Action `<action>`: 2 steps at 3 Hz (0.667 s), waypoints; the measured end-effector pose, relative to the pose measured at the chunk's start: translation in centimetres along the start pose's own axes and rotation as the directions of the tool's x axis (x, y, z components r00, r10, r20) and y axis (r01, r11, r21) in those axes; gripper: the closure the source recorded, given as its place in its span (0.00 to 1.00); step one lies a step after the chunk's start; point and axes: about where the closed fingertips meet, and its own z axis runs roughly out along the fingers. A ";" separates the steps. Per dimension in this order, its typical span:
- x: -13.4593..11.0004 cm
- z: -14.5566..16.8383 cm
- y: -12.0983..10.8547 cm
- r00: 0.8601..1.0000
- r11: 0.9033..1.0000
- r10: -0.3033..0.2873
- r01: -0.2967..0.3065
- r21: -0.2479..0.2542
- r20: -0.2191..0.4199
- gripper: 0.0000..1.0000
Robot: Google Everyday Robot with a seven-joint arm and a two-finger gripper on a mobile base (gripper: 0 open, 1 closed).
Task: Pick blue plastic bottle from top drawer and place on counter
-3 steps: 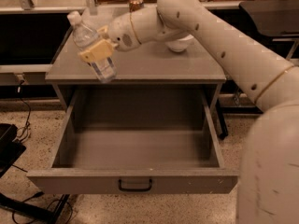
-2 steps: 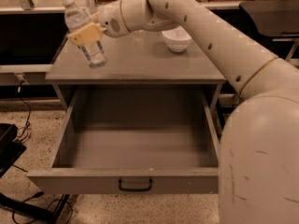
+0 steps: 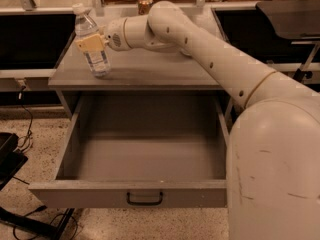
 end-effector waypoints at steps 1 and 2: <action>1.1 0.6 -0.5 1.000 1.000 0.009 -0.010 0.018 0.028 1.00; 0.8 0.5 -0.5 1.000 1.000 0.009 -0.010 0.018 0.028 1.00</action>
Offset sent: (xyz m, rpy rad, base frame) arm 0.0185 -0.0151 -0.0745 0.2189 -0.0846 -0.0892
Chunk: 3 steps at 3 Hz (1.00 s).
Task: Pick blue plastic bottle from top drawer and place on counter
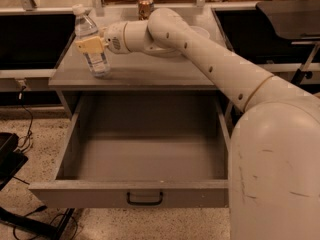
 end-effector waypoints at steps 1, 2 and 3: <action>0.4 -0.4 -0.1 1.000 1.000 0.000 0.000 0.004 0.015 0.84; 0.3 -0.4 -0.1 1.000 1.000 0.000 0.000 0.004 0.015 0.60; 0.3 -0.4 -0.1 1.000 1.000 0.000 0.000 0.004 0.015 0.37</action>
Offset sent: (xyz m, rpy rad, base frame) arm -0.0008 -0.0048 -0.0033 0.0132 -0.0057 -0.0049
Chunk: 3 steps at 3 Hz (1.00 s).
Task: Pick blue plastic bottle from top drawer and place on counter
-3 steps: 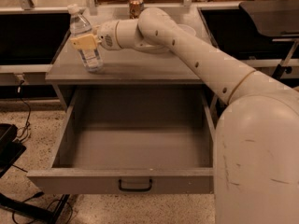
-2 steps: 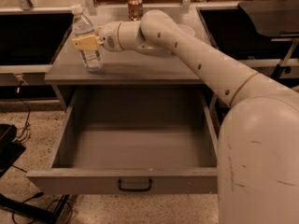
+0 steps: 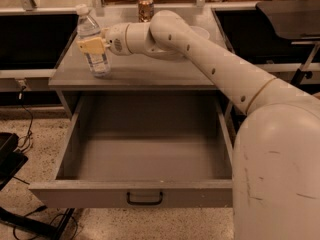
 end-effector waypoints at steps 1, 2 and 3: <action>0.0 0.0 0.0 1.000 1.000 0.000 0.000 0.000 0.000 0.14; 0.0 0.0 0.0 1.000 1.000 0.000 0.000 0.000 0.000 0.00; 0.0 0.0 0.0 1.000 1.000 0.000 0.000 0.000 0.000 0.00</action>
Offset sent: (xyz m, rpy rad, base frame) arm 0.0000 0.0000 0.0000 0.0000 0.0000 0.0000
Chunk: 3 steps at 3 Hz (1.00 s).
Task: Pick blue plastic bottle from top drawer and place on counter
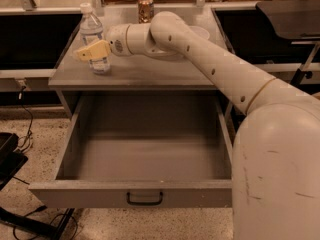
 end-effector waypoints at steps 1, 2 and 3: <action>-3.0 -0.4 0.3 0.998 0.998 -0.056 0.055 -0.036 -0.013 0.00; -9.4 -3.3 0.0 0.981 0.982 -0.187 0.184 -0.051 -0.060 0.00; -14.6 -9.7 0.1 0.934 0.941 -0.337 0.339 -0.006 -0.117 0.00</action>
Offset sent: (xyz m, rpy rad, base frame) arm -0.0183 -0.0628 0.1865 -0.2971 -0.2573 0.2382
